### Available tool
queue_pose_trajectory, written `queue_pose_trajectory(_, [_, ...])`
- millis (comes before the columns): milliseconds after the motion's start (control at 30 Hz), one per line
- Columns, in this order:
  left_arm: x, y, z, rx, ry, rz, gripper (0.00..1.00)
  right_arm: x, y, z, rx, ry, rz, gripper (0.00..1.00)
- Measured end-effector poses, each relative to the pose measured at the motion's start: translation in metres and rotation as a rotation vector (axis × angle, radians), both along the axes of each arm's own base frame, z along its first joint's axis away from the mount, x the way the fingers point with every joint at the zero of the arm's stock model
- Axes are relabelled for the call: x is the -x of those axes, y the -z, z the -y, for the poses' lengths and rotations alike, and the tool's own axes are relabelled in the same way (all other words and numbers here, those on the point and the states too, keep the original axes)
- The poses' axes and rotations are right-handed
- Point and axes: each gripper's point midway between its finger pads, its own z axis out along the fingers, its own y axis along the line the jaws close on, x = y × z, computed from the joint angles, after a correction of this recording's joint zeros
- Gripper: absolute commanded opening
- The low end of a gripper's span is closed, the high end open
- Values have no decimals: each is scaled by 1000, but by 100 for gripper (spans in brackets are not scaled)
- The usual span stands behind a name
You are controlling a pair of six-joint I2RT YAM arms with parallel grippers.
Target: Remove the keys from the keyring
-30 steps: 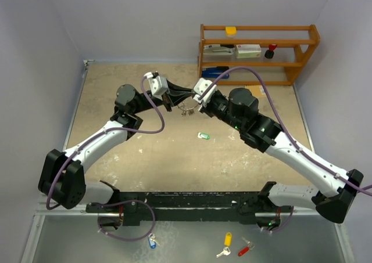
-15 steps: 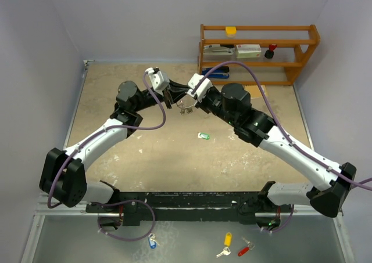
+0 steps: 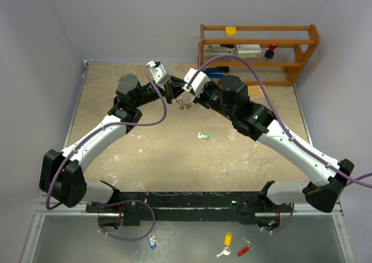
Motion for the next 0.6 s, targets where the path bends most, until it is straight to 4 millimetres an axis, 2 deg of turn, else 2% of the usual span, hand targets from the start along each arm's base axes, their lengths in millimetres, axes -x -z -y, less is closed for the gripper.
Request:
queue_pose_trajectory(233, [-1, -5, 0, 11, -5, -16, 0, 0, -4, 0, 35, -10, -2, 0])
queue_pose_trajectory(600, [-8, 3, -3, 15, -53, -103, 0, -7, 11, -7, 90, -21, -21, 0])
